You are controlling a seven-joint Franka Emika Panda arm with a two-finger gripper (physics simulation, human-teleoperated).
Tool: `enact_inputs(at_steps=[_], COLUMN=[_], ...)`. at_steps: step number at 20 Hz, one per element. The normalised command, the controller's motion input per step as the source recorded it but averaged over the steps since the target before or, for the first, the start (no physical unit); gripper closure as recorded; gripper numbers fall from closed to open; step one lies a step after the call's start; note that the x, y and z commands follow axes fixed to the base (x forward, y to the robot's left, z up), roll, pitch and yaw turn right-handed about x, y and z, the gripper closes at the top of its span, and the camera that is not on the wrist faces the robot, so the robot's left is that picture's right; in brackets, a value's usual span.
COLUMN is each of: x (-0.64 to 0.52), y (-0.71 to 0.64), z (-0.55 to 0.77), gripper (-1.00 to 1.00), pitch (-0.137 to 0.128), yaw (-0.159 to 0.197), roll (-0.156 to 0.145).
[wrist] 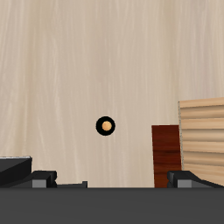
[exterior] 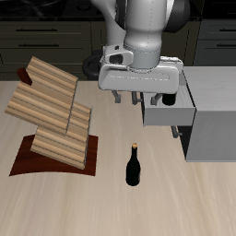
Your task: Place the wine bottle from the table into the top drawer
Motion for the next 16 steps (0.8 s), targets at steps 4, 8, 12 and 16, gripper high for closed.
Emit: enact_inputs(at_steps=[4, 8, 12, 16], x=[0.13, 0.15, 0.08, 0.1], y=[-0.05, -0.05, 0.03, 0.05], z=[-0.39, -0.27, -0.28, -0.21], gripper=[-1.0, -1.0, -1.0, -1.0], pitch=[0.037, -0.003, 0.018, 0.019], yaw=[-0.033, -0.022, -0.005, -0.029], roll=[-0.031, -0.021, 0.004, 0.0])
